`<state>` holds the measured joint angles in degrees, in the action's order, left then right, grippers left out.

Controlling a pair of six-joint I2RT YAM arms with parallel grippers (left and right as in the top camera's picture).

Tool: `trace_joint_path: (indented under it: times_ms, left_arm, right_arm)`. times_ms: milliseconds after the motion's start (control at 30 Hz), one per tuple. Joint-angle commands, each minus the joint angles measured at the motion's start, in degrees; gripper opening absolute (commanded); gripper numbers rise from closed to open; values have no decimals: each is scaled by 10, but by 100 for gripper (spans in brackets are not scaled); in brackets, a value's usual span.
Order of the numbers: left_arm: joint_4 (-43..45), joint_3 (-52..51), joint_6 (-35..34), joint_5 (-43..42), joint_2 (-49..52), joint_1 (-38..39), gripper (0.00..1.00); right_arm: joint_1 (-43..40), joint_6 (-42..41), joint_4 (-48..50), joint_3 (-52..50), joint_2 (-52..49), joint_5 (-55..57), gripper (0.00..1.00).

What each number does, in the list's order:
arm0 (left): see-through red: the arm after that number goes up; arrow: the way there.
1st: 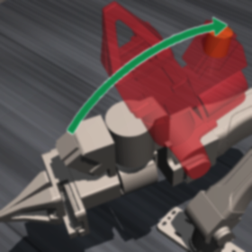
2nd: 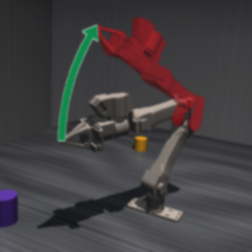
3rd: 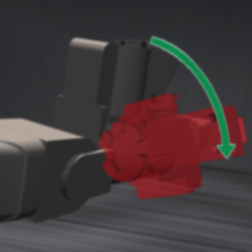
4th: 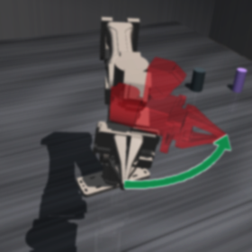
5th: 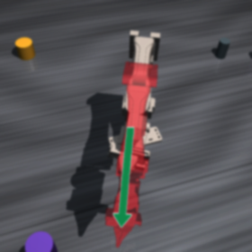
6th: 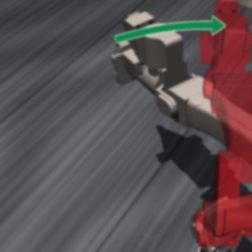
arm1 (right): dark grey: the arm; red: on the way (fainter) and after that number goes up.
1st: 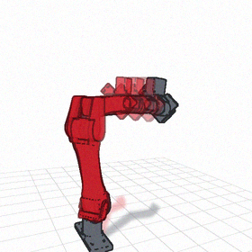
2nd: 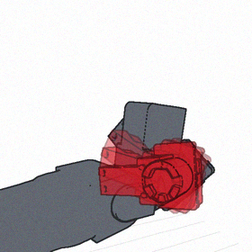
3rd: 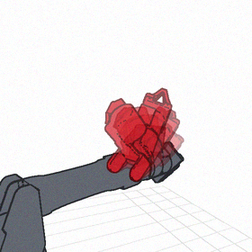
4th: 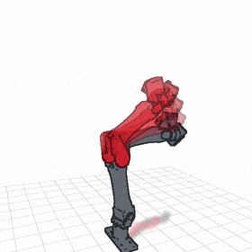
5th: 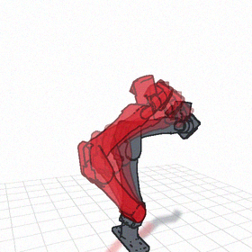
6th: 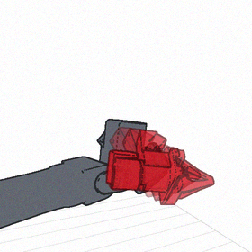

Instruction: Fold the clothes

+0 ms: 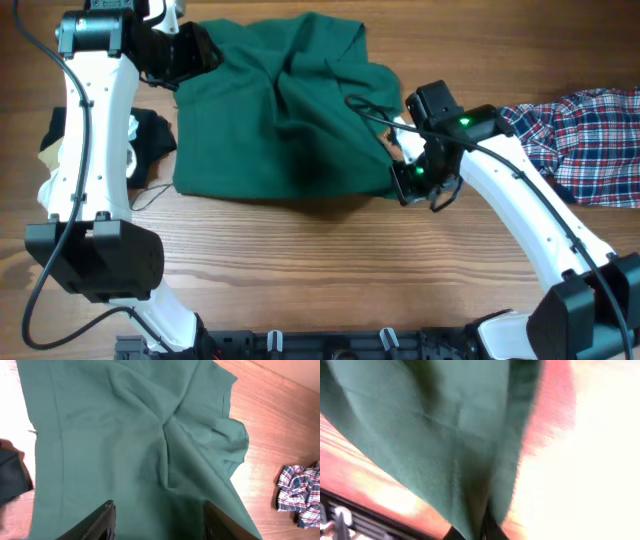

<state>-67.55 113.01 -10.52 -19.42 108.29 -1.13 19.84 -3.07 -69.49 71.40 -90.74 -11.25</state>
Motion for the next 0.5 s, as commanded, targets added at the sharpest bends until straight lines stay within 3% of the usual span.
trace_joint_path:
  times_ms: [0,200,300,400,467]
  left_arm:
    - [0,6,12,-5,-11,2,57]
    - [0,6,14,-2,-11,2,61]
    - [0,6,24,4,-11,2,62]
    - [0,6,28,4,-11,2,63]
    - [0,6,28,4,-11,2,64]
  right_arm:
    - [2,-35,-49,-22,-2,35,4]
    - [3,-43,-81,-81,3,-23,5]
    - [3,-44,-50,-82,3,-30,15]
    - [2,-57,43,-81,3,-66,40]
    - [2,-61,157,-81,3,-94,65]
